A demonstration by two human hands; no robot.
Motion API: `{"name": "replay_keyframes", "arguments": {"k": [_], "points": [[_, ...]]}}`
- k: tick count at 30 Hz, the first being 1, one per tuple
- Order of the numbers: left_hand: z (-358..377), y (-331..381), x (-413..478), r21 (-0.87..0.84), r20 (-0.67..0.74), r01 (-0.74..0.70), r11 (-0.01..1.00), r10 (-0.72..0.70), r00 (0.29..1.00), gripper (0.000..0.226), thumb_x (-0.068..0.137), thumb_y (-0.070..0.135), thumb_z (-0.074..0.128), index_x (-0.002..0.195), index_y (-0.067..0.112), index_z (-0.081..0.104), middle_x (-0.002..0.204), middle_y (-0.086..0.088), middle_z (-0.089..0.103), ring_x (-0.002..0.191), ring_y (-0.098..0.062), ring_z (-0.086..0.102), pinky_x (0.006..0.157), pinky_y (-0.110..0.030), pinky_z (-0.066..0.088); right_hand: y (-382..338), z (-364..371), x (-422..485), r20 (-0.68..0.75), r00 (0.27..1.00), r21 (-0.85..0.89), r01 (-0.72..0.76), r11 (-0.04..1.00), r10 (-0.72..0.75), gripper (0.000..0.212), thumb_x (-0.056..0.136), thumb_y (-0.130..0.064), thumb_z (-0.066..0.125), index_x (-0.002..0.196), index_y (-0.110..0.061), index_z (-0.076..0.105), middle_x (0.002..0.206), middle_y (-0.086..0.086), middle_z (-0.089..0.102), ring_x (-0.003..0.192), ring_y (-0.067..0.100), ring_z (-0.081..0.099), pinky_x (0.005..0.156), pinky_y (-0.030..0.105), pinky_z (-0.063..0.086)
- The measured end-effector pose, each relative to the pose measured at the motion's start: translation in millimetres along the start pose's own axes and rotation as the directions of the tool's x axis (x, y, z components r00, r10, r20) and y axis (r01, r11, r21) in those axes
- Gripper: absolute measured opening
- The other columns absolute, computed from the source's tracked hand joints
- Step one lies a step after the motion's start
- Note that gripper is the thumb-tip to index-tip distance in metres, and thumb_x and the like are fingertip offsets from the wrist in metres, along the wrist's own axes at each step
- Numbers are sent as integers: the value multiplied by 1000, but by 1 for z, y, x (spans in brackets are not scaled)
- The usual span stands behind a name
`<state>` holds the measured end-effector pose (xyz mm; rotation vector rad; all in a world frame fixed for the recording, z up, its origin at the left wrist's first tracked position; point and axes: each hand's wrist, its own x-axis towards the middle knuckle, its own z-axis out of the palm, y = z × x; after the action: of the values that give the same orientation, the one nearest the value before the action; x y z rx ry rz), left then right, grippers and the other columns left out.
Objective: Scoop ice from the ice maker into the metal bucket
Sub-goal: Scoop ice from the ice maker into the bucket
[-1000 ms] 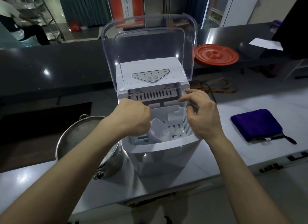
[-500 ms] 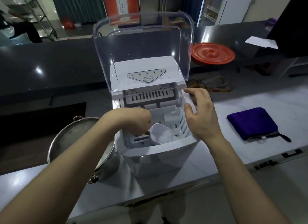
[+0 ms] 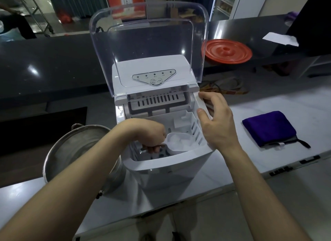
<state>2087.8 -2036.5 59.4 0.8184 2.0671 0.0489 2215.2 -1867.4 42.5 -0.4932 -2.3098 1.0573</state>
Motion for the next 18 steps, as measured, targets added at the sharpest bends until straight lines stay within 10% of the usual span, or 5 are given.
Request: {"name": "replay_keyframes", "arguments": {"k": [12, 18], "points": [[-10, -5, 2, -8, -106, -60, 998, 59, 993, 31, 112, 9, 43, 91, 16, 66, 79, 6, 71, 61, -5, 59, 46, -7, 39, 2, 2, -1, -18, 1000, 3, -10, 1000, 10, 40, 102, -10, 65, 141, -17, 61, 142, -4, 59, 127, 10, 59, 101, 9, 44], [-18, -4, -4, 99, -86, -57, 993, 66, 994, 32, 107, 16, 51, 87, 24, 74, 88, 17, 80, 73, -4, 63, 71, -24, 46, 0, 2, -2, -20, 1000, -6, -8, 1000, 7, 40, 102, -9, 65, 141, -16, 61, 142, -3, 59, 127, 11, 60, 103, 13, 45]]}}
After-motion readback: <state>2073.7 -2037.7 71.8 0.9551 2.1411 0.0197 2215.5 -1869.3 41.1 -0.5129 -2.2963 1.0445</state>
